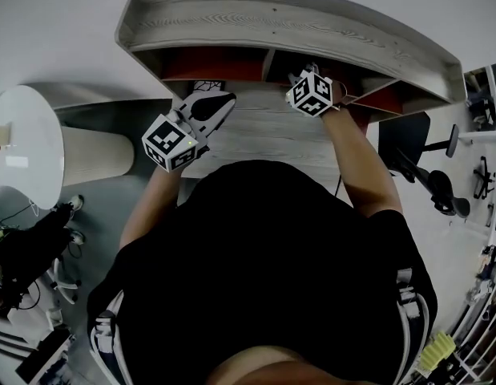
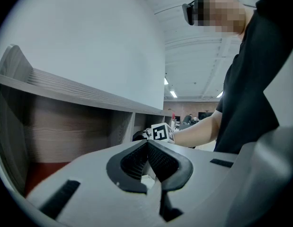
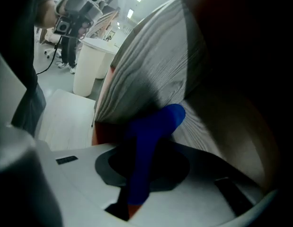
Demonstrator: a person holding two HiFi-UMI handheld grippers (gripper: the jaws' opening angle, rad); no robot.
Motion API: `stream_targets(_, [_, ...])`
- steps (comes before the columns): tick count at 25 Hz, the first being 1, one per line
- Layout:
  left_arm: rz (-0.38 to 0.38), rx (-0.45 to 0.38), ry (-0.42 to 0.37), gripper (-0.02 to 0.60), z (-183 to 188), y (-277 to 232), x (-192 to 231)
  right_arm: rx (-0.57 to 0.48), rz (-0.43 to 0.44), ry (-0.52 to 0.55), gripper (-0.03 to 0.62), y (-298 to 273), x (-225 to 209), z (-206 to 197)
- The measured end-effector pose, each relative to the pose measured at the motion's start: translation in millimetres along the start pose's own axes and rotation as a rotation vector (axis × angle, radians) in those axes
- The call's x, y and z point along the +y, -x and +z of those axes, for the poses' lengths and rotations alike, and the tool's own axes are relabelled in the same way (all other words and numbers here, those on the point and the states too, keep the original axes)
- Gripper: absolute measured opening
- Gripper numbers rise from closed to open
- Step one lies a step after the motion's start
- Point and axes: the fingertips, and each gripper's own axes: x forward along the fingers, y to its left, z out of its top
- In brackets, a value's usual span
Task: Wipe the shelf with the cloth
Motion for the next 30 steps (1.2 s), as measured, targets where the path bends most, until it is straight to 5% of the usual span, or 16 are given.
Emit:
stream_targets(12, [0.015,0.002,0.022,0.017,-7,1,7,0.011,0.111,-0.069,0.055,-27,9,5])
stream_targets(30, [-0.038,0.007,0.025,0.017,-8,-6,7,0.077,0.078,-0.13,0.055,-14,4,-22])
